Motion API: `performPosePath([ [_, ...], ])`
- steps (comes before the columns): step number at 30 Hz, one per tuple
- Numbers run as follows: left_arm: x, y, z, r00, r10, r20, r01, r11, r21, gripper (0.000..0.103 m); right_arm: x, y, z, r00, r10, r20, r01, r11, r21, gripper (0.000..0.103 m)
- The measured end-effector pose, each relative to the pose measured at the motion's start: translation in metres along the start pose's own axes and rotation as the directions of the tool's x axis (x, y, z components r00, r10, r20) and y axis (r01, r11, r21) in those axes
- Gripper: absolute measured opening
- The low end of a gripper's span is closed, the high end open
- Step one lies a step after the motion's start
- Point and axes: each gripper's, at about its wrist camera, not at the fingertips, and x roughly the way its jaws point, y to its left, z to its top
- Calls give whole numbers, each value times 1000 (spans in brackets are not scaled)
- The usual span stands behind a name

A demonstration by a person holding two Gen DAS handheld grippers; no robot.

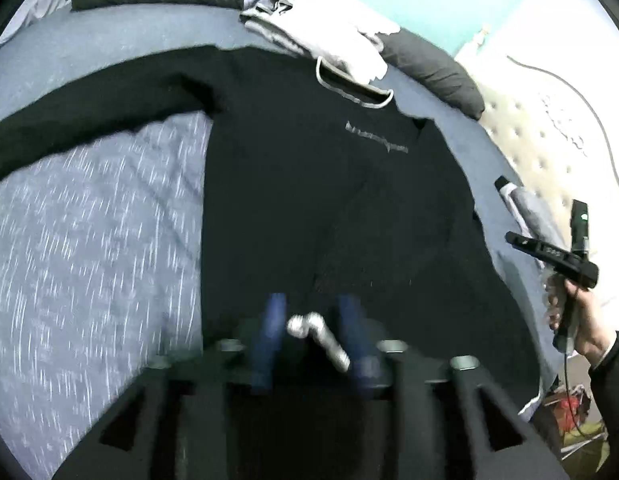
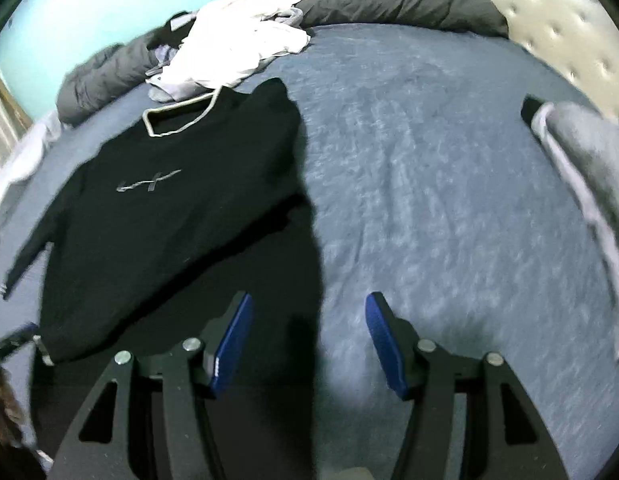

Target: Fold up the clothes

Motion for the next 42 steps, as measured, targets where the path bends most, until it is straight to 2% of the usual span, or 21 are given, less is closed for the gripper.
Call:
performPosePath([
  [4,12,-6,13,998,-66,18,66,998,20,48,25,7,17,999,-45,-23,43,995,-86,60],
  [7,28,-6,10,995,-98,-6,98,995,2,48,44,14,25,996,-88,-25,83,986,-145,60],
  [12,53,-8,4,996,-70,-61,71,997,6,48,66,22,35,989,-144,-15,138,968,-209,60],
  [16,59,-9,3,995,-58,-77,60,998,22,48,79,17,46,983,-185,11,184,963,-196,60],
  [18,61,-9,1,995,-53,-81,56,998,26,48,81,12,52,981,-191,30,193,964,-182,54],
  [22,63,-9,1,995,-53,-83,55,998,26,48,87,6,49,984,-176,38,180,964,-197,39],
  [23,63,-9,1,995,-55,-84,57,998,23,48,87,4,47,985,-167,40,171,966,-192,39],
  [28,62,-4,1,995,-59,-85,61,998,18,48,81,-4,45,994,-103,27,106,983,-151,39],
  [30,59,-1,0,995,-57,-85,59,998,21,48,69,-4,43,996,-89,10,89,982,-169,42],
  [34,53,5,-3,995,-52,-85,55,998,27,48,45,-21,49,999,-40,-6,39,989,-142,42],
  [37,49,10,-4,995,-49,-85,52,998,32,48,32,-29,69,999,-29,33,32,994,-108,42],
  [40,45,14,-6,995,-46,-84,49,998,36,48,34,-24,104,998,-19,52,22,998,-61,52],
  [42,44,17,-6,996,-44,-83,47,998,36,48,47,-14,129,999,3,34,-2,999,-40,55],
])
